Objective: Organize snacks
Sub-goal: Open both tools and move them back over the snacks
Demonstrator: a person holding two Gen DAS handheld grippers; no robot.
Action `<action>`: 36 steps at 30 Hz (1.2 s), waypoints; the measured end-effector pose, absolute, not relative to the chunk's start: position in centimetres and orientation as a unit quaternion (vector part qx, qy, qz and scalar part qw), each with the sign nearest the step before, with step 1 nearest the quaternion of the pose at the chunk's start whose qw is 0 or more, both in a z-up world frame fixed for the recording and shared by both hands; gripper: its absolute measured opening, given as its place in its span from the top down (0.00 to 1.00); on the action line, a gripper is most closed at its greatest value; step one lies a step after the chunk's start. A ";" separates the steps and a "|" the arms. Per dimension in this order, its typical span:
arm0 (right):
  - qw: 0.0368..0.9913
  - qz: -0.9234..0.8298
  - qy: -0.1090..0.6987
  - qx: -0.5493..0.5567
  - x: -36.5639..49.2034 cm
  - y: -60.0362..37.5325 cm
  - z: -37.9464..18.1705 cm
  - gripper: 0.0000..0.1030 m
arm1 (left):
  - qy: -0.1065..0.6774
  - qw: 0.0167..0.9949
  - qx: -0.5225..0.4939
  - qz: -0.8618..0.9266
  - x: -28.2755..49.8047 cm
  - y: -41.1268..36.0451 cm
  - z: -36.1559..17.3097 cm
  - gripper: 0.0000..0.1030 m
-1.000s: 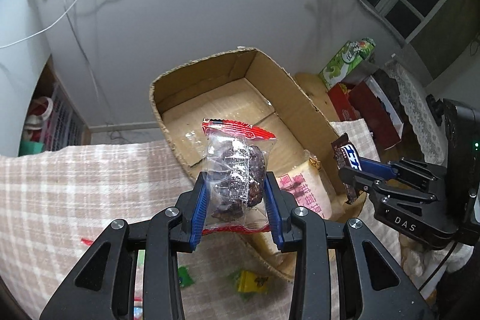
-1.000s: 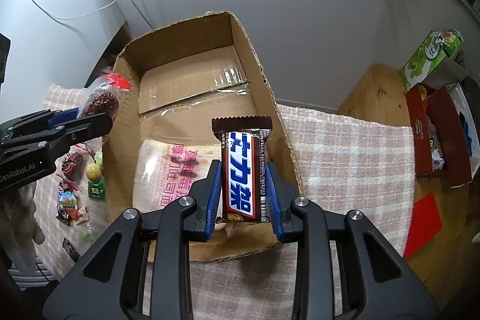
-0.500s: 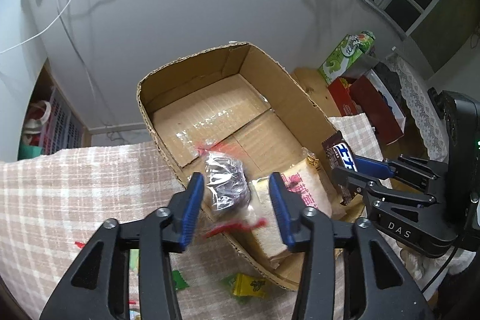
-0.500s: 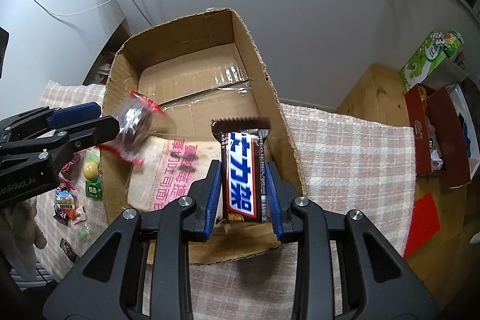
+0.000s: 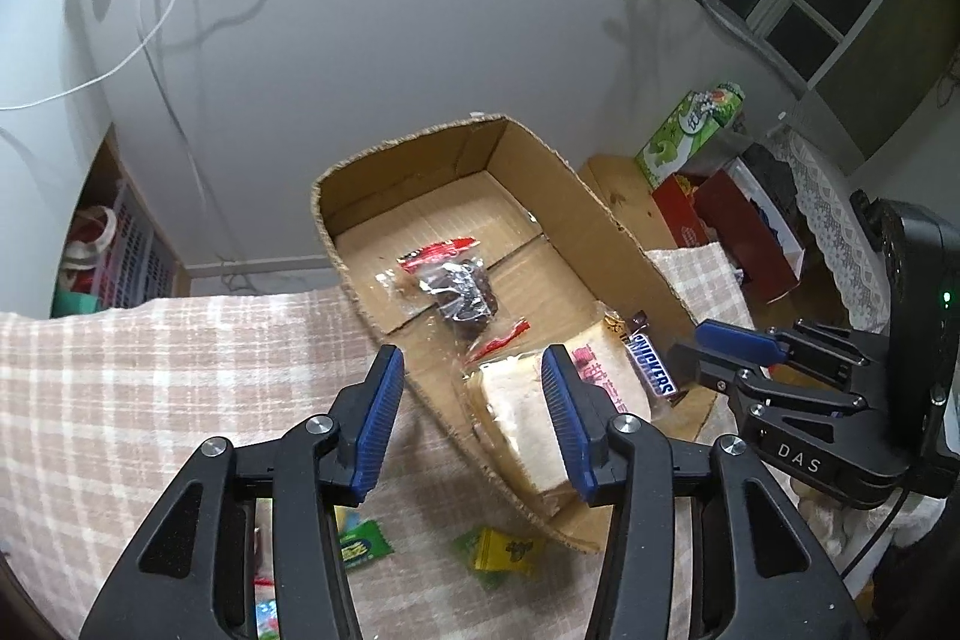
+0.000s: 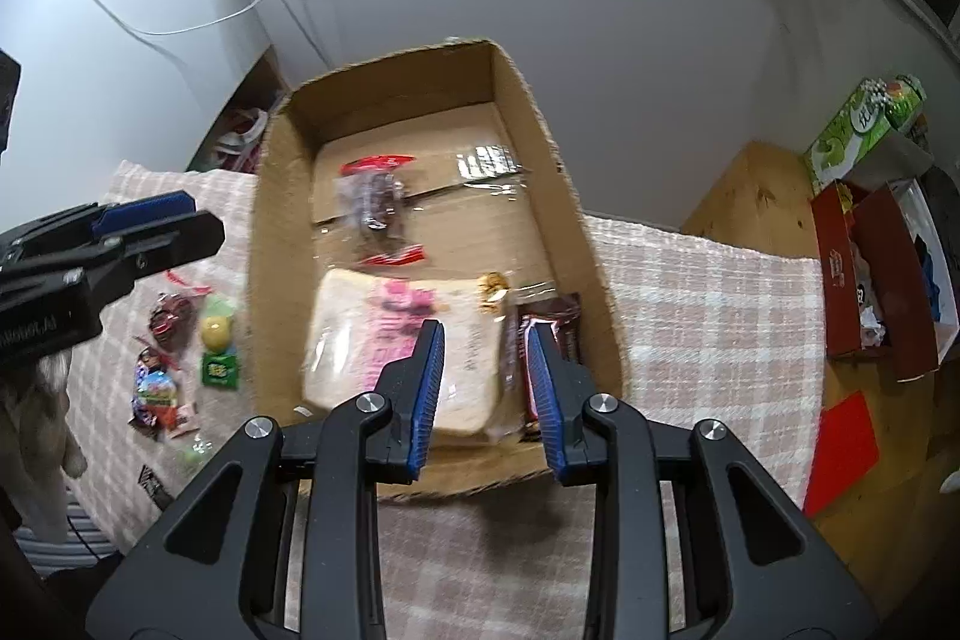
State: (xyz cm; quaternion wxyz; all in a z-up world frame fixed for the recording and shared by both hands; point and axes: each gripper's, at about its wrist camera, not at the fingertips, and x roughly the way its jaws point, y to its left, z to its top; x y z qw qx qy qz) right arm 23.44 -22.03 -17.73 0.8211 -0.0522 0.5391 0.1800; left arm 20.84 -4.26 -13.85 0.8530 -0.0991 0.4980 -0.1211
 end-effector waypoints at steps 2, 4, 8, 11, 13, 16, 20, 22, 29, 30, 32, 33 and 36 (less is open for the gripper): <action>0.823 0.189 0.533 -0.052 22.6 -21.7 -17.0 0.71 | 0.494 0.855 -0.103 -0.119 20.3 -3.6 -13.3 0.55; 0.824 0.198 0.529 -0.049 21.9 -21.4 -16.4 0.71 | 0.489 0.858 -0.107 -0.117 19.7 -2.9 -12.9 0.55; 0.822 0.218 0.524 -0.045 20.0 -20.7 -15.6 0.71 | 0.483 0.861 -0.115 -0.112 18.0 -1.1 -12.1 0.55; 0.818 0.236 0.523 -0.046 18.2 -19.7 -15.4 0.71 | 0.479 0.864 -0.115 -0.102 16.4 0.4 -11.5 0.55; 0.812 0.251 0.525 -0.048 16.9 -18.9 -15.5 0.71 | 0.478 0.865 -0.117 -0.095 15.3 1.6 -11.4 0.55; 0.804 0.269 0.528 -0.050 15.3 -17.7 -15.7 0.71 | 0.481 0.864 -0.125 -0.082 13.3 3.3 -11.7 0.55; 0.790 0.294 0.536 -0.052 13.5 -15.9 -16.3 0.71 | 0.491 0.858 -0.138 -0.067 11.0 5.1 -12.5 0.55; 0.780 0.306 0.543 -0.057 12.4 -14.7 -16.9 0.71 | 0.498 0.853 -0.144 -0.059 9.9 5.8 -13.2 0.55; 0.749 0.322 0.577 -0.046 10.0 -11.6 -19.9 0.71 | 0.520 0.836 -0.173 -0.036 7.2 7.6 -15.9 0.55; 0.742 0.320 0.588 -0.035 9.7 -11.1 -20.7 0.71 | 0.521 0.834 -0.177 -0.033 7.0 7.8 -16.3 0.55; 0.734 0.318 0.599 -0.025 9.5 -10.6 -21.5 0.71 | 0.526 0.830 -0.184 -0.030 6.7 8.0 -17.0 0.55; 0.731 0.315 0.605 -0.022 9.4 -10.1 -22.1 0.71 | 0.527 0.829 -0.184 -0.029 6.6 8.0 -17.3 0.55; 0.726 0.305 0.616 -0.012 9.4 -9.4 -23.1 0.71 | 0.536 0.823 -0.185 -0.029 6.4 7.9 -18.5 0.55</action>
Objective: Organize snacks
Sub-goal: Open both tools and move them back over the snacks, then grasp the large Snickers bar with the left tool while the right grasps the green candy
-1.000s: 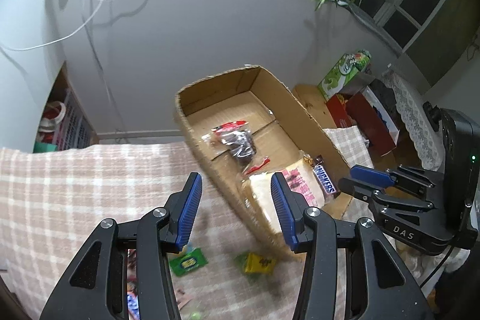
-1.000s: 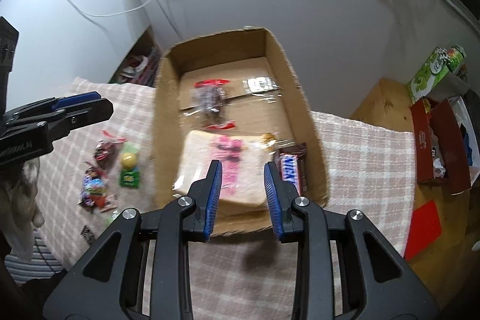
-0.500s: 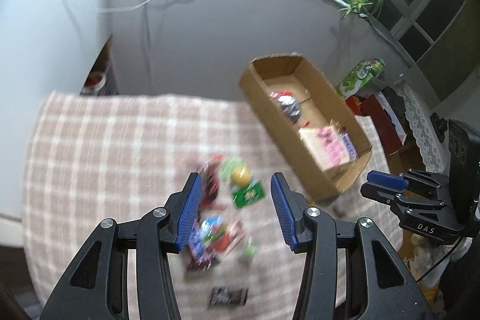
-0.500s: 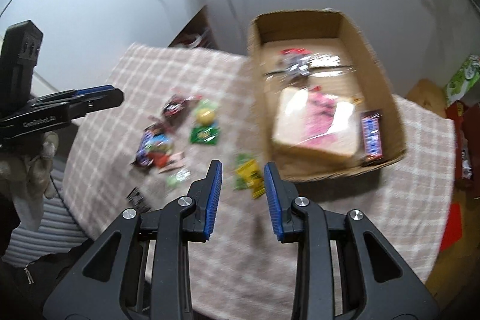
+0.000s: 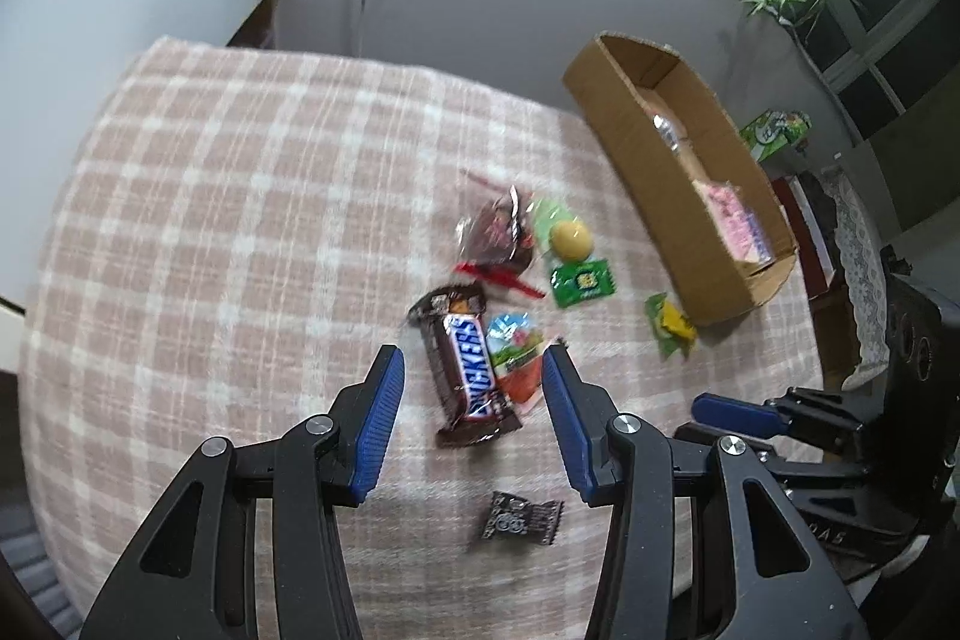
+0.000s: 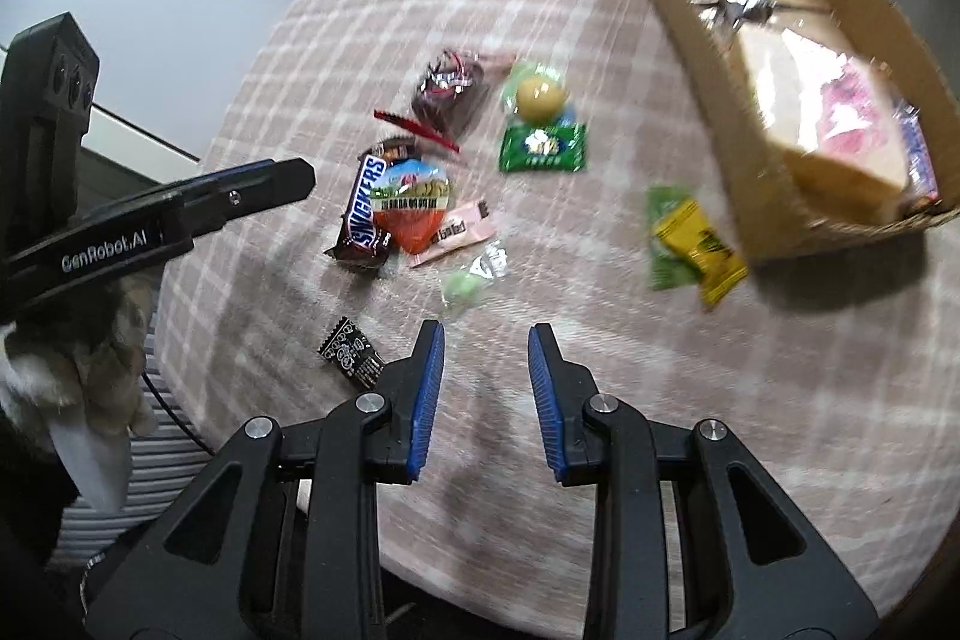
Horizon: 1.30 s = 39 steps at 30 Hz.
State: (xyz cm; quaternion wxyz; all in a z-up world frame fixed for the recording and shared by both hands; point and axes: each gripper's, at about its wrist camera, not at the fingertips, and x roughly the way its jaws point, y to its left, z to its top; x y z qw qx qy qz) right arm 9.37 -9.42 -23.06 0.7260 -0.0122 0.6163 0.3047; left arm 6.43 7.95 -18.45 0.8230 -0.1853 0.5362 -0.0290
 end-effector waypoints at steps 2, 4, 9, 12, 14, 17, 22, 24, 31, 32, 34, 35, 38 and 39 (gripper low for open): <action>0.723 0.295 0.625 0.006 9.6 -9.0 -23.7 0.71 | 0.541 0.819 -0.188 -0.028 6.3 8.1 -19.2 0.55; 0.718 0.287 0.634 0.027 9.9 -8.8 -24.3 0.71 | 0.544 0.817 -0.189 -0.027 6.2 8.2 -19.8 0.55; 0.715 0.263 0.645 0.049 10.5 -7.7 -25.5 0.71 | 0.551 0.813 -0.189 -0.029 6.3 8.4 -21.1 0.57; 0.715 0.253 0.650 0.050 10.8 -7.3 -25.9 0.71 | 0.553 0.811 -0.190 -0.032 6.6 8.4 -21.6 0.62; 0.716 0.248 0.651 0.044 10.8 -6.9 -26.2 0.71 | 0.552 0.812 -0.188 -0.034 6.8 8.3 -21.7 0.62; 0.716 0.242 0.654 0.034 10.7 -6.5 -26.5 0.71 | 0.553 0.812 -0.183 -0.034 7.1 8.1 -22.0 0.62; 0.717 0.240 0.654 0.025 10.6 -5.9 -26.8 0.71 | 0.553 0.814 -0.174 -0.032 7.3 8.2 -22.5 0.62; 0.718 0.239 0.653 0.023 10.7 -5.8 -26.9 0.71 | 0.554 0.813 -0.176 -0.031 7.2 8.4 -22.6 0.62; 0.724 0.244 0.645 -0.010 10.2 -5.0 -27.1 0.71 | 0.560 0.811 -0.163 -0.043 7.7 7.7 -22.9 0.61; 0.724 0.245 0.645 -0.014 10.2 -5.0 -27.0 0.71 | 0.562 0.811 -0.158 -0.045 7.8 7.4 -23.0 0.61; 0.723 0.246 0.645 -0.022 9.9 -4.9 -27.0 0.77 | 0.563 0.812 -0.145 -0.044 8.3 6.8 -23.2 0.61; 0.723 0.246 0.645 -0.024 9.9 -5.0 -27.0 0.78 | 0.563 0.813 -0.141 -0.043 8.4 6.7 -23.2 0.61; 0.721 0.249 0.647 -0.024 9.8 -5.3 -27.1 0.80 | 0.560 0.815 -0.144 -0.038 8.5 6.9 -23.2 0.67; 0.721 0.249 0.646 -0.026 9.8 -5.3 -27.1 0.82 | 0.560 0.815 -0.146 -0.037 8.5 7.0 -23.3 0.70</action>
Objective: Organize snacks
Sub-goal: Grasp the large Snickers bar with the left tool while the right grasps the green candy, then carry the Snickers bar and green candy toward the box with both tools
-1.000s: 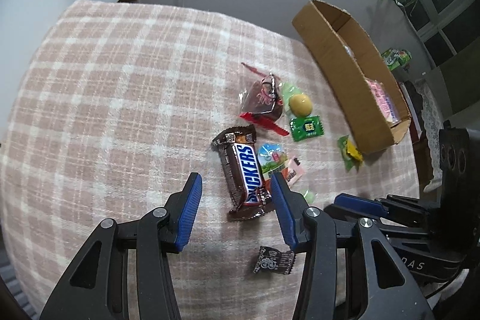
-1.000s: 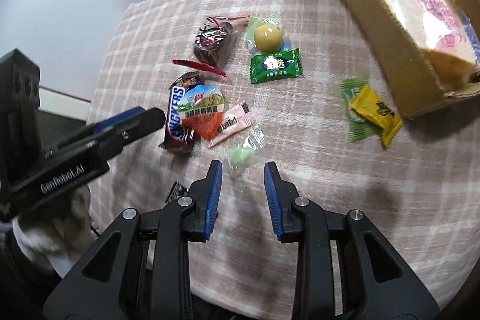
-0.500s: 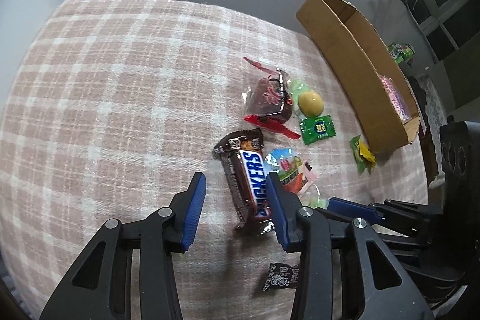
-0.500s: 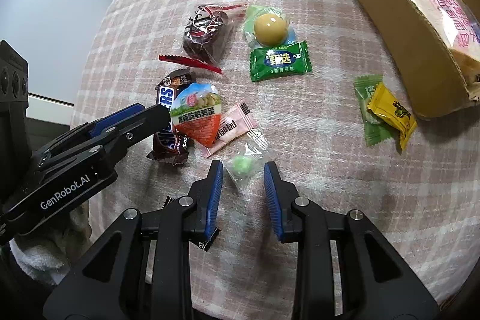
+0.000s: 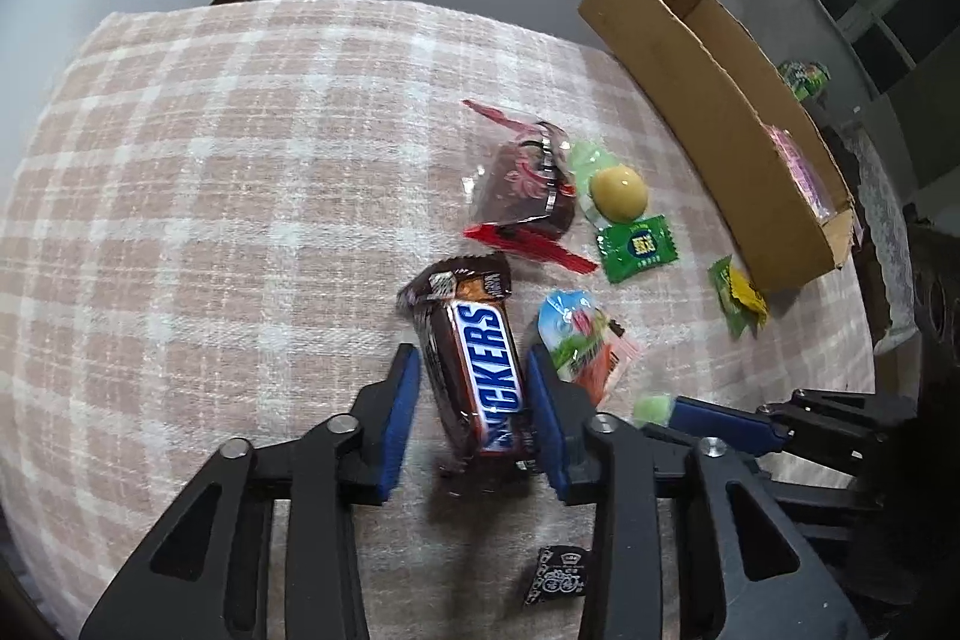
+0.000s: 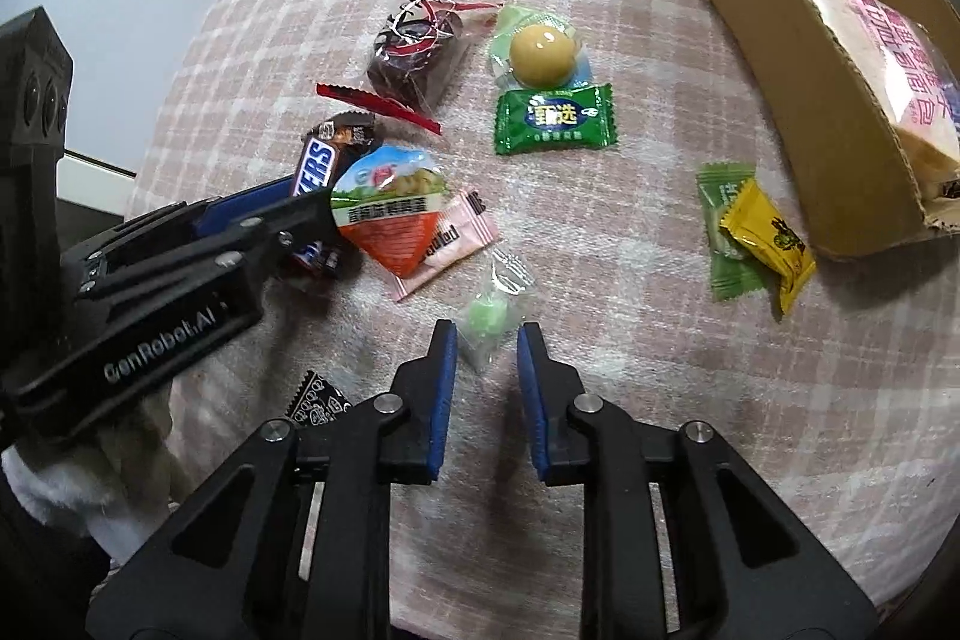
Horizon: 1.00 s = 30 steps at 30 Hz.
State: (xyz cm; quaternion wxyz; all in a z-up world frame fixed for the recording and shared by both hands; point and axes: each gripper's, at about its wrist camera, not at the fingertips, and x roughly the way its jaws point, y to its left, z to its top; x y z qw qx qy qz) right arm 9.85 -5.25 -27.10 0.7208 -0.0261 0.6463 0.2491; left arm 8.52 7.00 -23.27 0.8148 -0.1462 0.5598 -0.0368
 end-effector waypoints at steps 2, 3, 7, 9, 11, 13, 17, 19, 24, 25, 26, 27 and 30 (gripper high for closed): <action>0.720 0.248 0.647 -0.026 10.2 -5.3 -27.3 0.82 | 0.558 0.816 -0.149 -0.037 8.5 7.2 -23.3 0.72; 0.720 0.247 0.647 -0.027 10.3 -5.6 -27.3 0.82 | 0.556 0.816 -0.150 -0.036 8.5 7.3 -23.3 0.72; 0.725 0.244 0.643 -0.035 10.3 -5.2 -27.2 0.82 | 0.556 0.817 -0.149 -0.036 8.4 7.5 -23.3 0.73; 0.726 0.243 0.643 -0.037 10.5 -4.8 -27.1 0.82 | 0.555 0.818 -0.147 -0.035 8.5 7.4 -23.3 0.73; 0.726 0.244 0.641 -0.042 10.5 -4.5 -27.2 0.82 | 0.555 0.818 -0.147 -0.035 8.5 7.5 -23.3 0.73; 0.726 0.247 0.640 -0.041 10.7 -4.2 -27.1 0.83 | 0.555 0.818 -0.146 -0.035 8.5 7.4 -23.3 0.73; 0.726 0.256 0.638 -0.031 11.1 -4.5 -27.1 0.88 | 0.552 0.819 -0.150 -0.031 8.3 7.5 -23.2 0.73; 0.730 0.257 0.633 -0.025 11.3 -4.8 -26.9 0.90 | 0.550 0.820 -0.156 -0.025 8.1 7.9 -23.2 0.73; 0.737 0.262 0.622 -0.019 11.6 -5.2 -25.8 0.90 | 0.546 0.821 -0.168 -0.020 7.2 9.0 -22.8 0.73; 0.740 0.263 0.619 -0.020 11.7 -5.2 -25.6 0.91 | 0.545 0.821 -0.169 -0.020 7.0 9.1 -22.7 0.73; 0.740 0.264 0.619 -0.022 11.8 -5.1 -25.5 0.91 | 0.545 0.821 -0.170 -0.019 6.9 9.2 -22.6 0.73; 0.738 0.265 0.620 -0.023 11.9 -5.0 -25.6 0.91 | 0.544 0.821 -0.172 -0.019 6.7 9.3 -22.5 0.73; 0.737 0.266 0.620 -0.030 12.0 -4.7 -26.1 0.91 | 0.544 0.821 -0.170 -0.018 6.4 9.5 -22.3 0.73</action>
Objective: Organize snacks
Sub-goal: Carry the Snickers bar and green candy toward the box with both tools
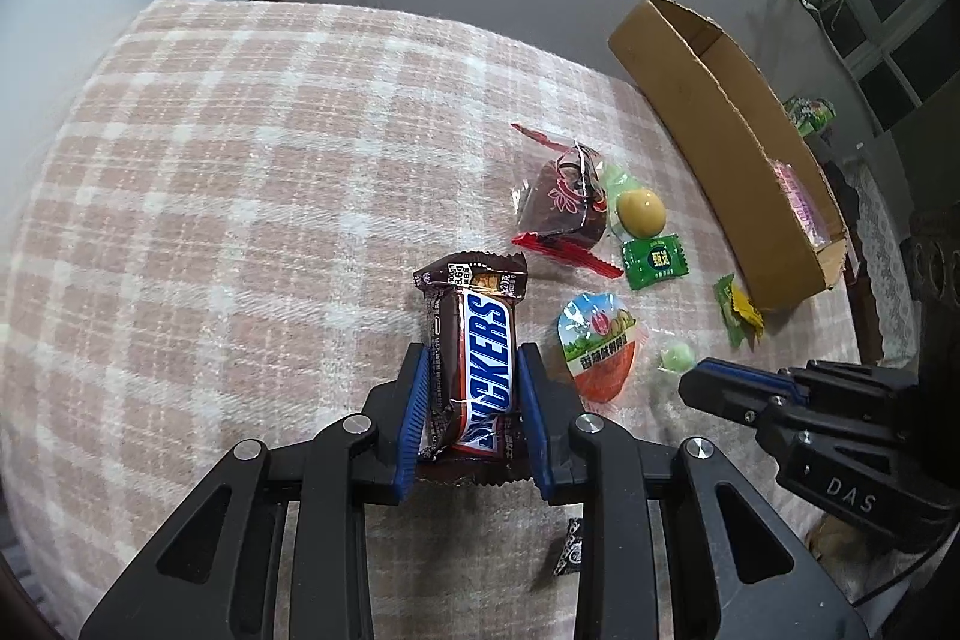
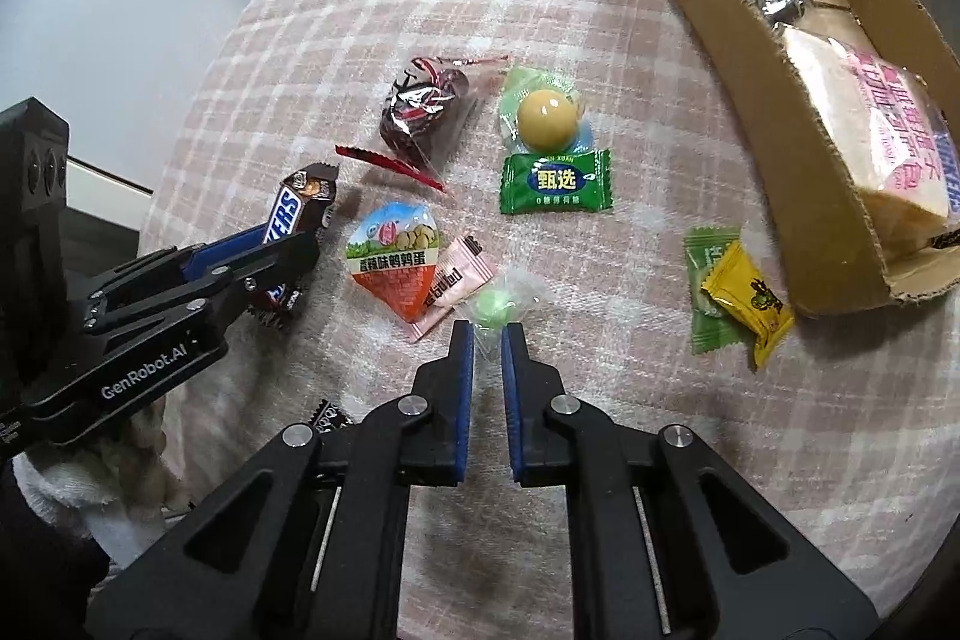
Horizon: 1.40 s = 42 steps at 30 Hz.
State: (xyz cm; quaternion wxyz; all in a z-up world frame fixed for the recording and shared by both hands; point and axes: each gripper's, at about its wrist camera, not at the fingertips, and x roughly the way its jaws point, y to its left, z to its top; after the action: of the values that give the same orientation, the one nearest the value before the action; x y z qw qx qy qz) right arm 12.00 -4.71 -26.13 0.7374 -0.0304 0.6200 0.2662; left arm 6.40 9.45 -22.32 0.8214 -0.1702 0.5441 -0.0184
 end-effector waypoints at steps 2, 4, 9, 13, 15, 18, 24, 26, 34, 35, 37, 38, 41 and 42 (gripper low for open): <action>0.735 0.266 0.622 -0.034 11.7 -5.1 -26.3 0.91 | 0.545 0.821 -0.170 -0.016 6.3 9.5 -22.3 0.73; 0.730 0.262 0.629 -0.045 11.5 -5.1 -26.9 0.91 | 0.545 0.820 -0.173 -0.015 6.2 9.5 -22.4 0.73; 0.737 0.251 0.625 -0.056 11.7 -4.8 -27.0 0.85 | 0.545 0.820 -0.175 -0.016 6.2 9.4 -22.4 0.73; 0.739 0.254 0.621 -0.063 12.1 -3.9 -26.7 0.59 | 0.544 0.820 -0.177 -0.017 6.3 9.4 -22.4 0.73; 0.742 0.251 0.617 -0.069 12.3 -4.1 -26.7 0.59 | 0.544 0.820 -0.178 -0.017 6.4 9.4 -22.4 0.73; 0.738 0.253 0.622 -0.064 12.7 -3.5 -27.1 0.75 | 0.544 0.820 -0.180 -0.016 6.6 9.5 -22.4 0.73; 0.739 0.263 0.616 -0.065 12.6 -3.6 -26.7 0.80 | 0.543 0.820 -0.183 -0.013 6.5 9.9 -22.4 0.73; 0.743 0.263 0.612 -0.059 12.7 -4.3 -26.2 0.80 | 0.542 0.820 -0.184 -0.013 6.5 9.9 -22.2 0.73; 0.764 0.268 0.585 -0.035 13.7 -6.6 -22.8 0.80 | 0.526 0.831 -0.181 -0.023 6.8 9.5 -20.0 0.73; 0.769 0.267 0.580 -0.032 13.9 -7.1 -22.1 0.80 | 0.523 0.832 -0.181 -0.026 7.0 9.4 -19.6 0.73; 0.775 0.265 0.573 -0.026 14.3 -8.1 -21.1 0.80 | 0.518 0.836 -0.179 -0.033 7.5 9.0 -18.8 0.73; 0.778 0.263 0.571 -0.024 14.5 -8.5 -20.7 0.80 | 0.515 0.838 -0.177 -0.036 7.9 8.7 -18.4 0.73; 0.791 0.250 0.558 -0.016 15.5 -10.7 -19.1 0.80 | 0.506 0.844 -0.170 -0.049 9.1 7.8 -17.1 0.73; 0.794 0.246 0.556 -0.013 15.8 -11.4 -18.7 0.80 | 0.503 0.846 -0.166 -0.054 9.7 7.4 -16.6 0.73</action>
State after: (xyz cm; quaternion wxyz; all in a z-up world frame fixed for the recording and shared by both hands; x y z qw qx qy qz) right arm 15.83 -11.44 -18.73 0.7942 -0.0128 0.5556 0.2459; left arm 9.65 7.38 -16.62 0.8464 -0.1660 0.5032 -0.0542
